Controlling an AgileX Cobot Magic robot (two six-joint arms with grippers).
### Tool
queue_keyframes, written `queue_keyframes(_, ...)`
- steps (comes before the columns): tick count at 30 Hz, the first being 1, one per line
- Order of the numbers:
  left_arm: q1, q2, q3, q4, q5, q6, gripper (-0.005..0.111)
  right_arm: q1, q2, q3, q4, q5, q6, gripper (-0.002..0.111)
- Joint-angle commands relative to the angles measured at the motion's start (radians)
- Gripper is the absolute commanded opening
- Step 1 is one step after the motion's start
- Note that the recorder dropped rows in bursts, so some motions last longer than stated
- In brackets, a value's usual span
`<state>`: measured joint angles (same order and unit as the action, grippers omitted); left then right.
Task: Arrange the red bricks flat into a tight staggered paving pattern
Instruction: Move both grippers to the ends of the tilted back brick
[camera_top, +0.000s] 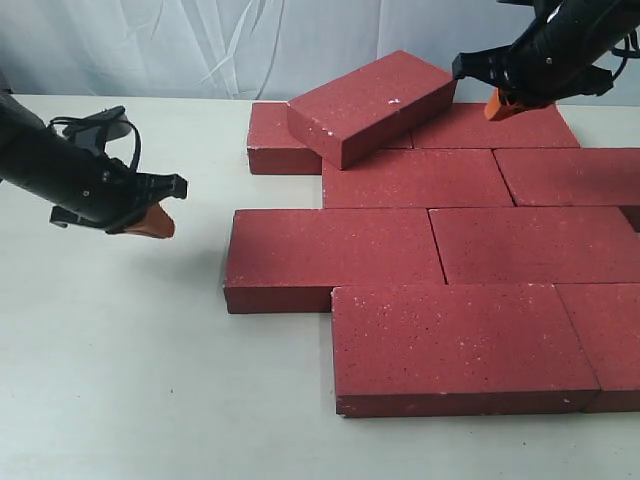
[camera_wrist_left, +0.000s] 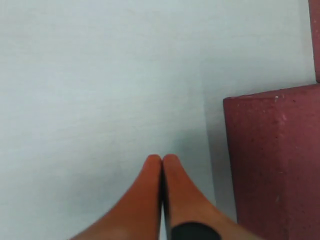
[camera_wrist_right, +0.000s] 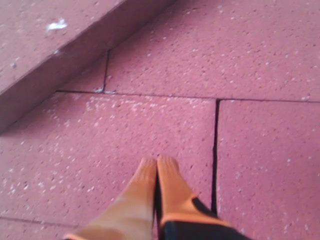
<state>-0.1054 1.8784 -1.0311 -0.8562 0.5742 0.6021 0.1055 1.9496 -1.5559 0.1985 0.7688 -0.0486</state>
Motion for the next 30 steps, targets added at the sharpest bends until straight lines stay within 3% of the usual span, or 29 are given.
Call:
queue_keyframes(1,0.004,-0.068,-0.006,0.026,-0.020,-0.024,0.000,-0.055,0.101,-0.125,0.044,-0.001,-0.018,-0.001)
queue_keyframes(10,-0.013,-0.081,-0.093,0.017,0.011,-0.044,0.000,-0.085,0.336,-0.433,0.148,0.021,-0.054,-0.001)
queue_keyframes(21,-0.150,0.051,-0.312,0.004,-0.066,-0.052,0.000,-0.086,0.539,-0.731,0.170,0.027,-0.044,-0.001)
queue_keyframes(30,-0.194,0.198,-0.465,-0.119,-0.080,-0.052,0.000,-0.094,0.644,-0.831,0.196,-0.165,0.034,-0.001)
